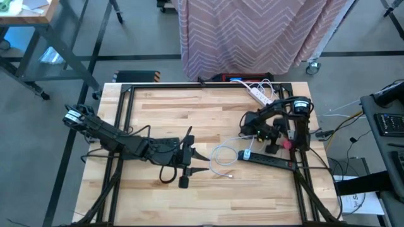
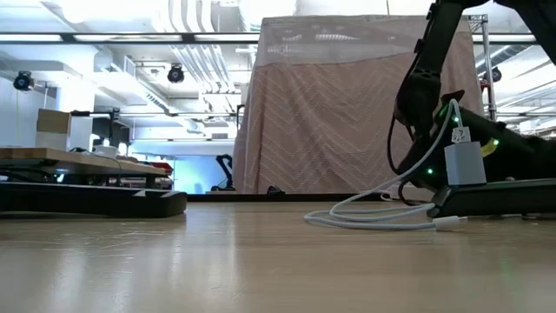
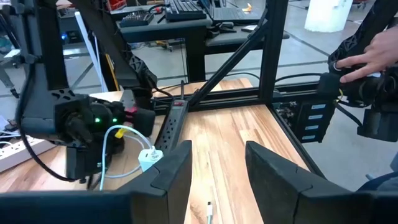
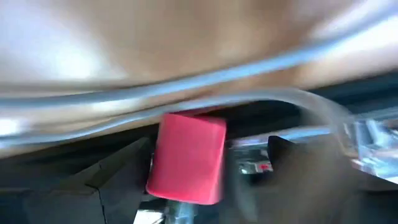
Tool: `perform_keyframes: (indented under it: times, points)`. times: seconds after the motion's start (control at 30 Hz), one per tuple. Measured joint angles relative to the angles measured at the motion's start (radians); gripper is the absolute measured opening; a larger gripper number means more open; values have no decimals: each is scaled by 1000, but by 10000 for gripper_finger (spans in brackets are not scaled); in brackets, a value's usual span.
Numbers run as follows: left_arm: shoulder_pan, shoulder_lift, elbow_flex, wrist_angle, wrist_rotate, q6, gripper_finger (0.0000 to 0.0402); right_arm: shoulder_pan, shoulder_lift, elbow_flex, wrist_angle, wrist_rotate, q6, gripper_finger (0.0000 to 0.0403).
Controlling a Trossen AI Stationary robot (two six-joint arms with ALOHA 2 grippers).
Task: Insert USB
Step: Insert the left white charger cable into the pink charger adapter
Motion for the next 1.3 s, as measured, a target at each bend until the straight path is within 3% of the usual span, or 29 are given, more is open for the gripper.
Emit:
perform_keyframes:
  times: [0.4, 0.7, 1.03, 1.3]
  points:
    - [0, 0, 0, -2, 0, 3, 151, -22, -8, 72, 2, 40, -20, 319]
    - [0, 0, 0, -11, 0, 0, 138, -64, 4, 61, 7, 35, -29, 306]
    - [0, 0, 0, -12, 0, -1, 127, -194, 75, 59, -6, -9, -43, 268]
    - [0, 0, 0, -21, 0, -1, 136, -217, 78, 65, -3, -21, -46, 212]
